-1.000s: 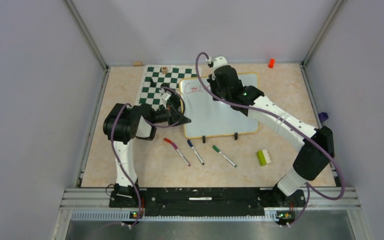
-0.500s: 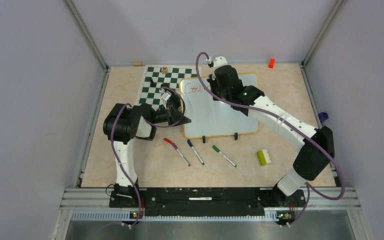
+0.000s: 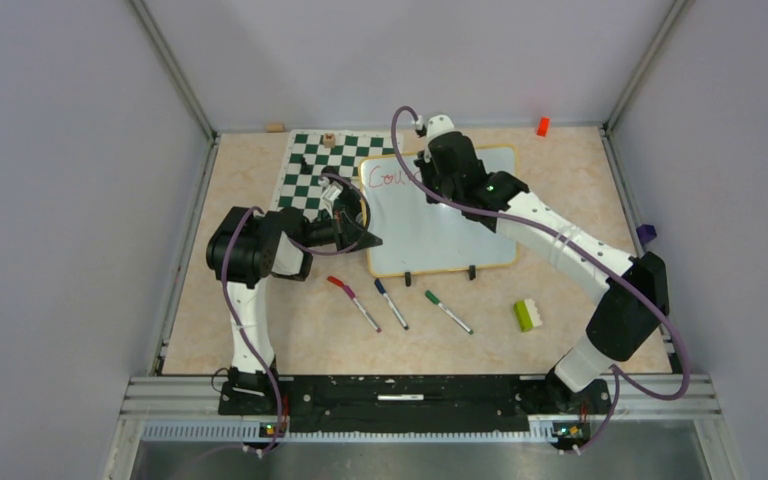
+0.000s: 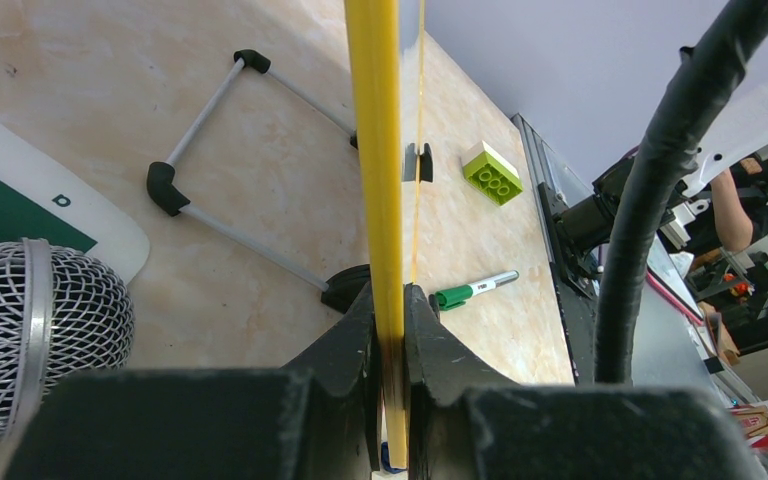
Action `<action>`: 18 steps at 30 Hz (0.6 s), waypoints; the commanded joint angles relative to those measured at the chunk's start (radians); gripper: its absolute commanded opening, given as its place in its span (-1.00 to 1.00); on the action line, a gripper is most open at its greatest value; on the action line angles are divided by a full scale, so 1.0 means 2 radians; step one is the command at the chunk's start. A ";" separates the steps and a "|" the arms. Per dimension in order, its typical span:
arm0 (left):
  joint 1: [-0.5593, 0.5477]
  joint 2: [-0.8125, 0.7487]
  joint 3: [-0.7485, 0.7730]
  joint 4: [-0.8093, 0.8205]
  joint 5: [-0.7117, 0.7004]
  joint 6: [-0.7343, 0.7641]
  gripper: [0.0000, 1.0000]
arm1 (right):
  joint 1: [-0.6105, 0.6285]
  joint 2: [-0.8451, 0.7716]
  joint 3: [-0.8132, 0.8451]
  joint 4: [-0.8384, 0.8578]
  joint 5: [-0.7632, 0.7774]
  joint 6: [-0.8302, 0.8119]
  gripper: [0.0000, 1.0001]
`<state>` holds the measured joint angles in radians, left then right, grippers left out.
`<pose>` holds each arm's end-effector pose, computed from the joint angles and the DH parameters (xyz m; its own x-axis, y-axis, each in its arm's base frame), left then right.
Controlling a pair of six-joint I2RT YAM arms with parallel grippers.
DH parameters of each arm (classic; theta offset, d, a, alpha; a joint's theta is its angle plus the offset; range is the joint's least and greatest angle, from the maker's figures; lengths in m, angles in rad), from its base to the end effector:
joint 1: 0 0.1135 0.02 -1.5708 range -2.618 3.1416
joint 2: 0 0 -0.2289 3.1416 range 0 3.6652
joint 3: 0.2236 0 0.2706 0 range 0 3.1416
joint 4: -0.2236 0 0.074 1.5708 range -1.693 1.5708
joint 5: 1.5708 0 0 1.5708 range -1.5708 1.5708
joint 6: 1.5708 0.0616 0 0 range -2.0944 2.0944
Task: Write a sentence on the whiteboard
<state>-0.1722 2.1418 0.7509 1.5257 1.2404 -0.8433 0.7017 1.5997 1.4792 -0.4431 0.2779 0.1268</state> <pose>0.3280 -0.1162 0.0698 -0.6432 -0.1341 -0.7539 0.7500 0.0885 -0.6555 0.3228 0.2507 0.2990 -0.4608 -0.2303 -0.8571 -0.3885 0.9207 -0.0385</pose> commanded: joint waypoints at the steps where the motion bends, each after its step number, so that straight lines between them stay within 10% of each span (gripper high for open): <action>1: -0.003 -0.014 -0.006 0.046 0.013 0.040 -0.92 | -0.010 -0.008 -0.004 -0.013 0.051 -0.002 -1.00; 18: -0.003 -0.014 -0.006 0.046 0.013 0.041 -0.92 | -0.011 0.017 0.032 0.000 0.065 -0.005 -1.00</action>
<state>-0.1722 2.1418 0.7506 1.5242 1.2377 -0.8436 0.7021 1.6012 1.4902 -0.4557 0.3279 0.1265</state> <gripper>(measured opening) 0.119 0.091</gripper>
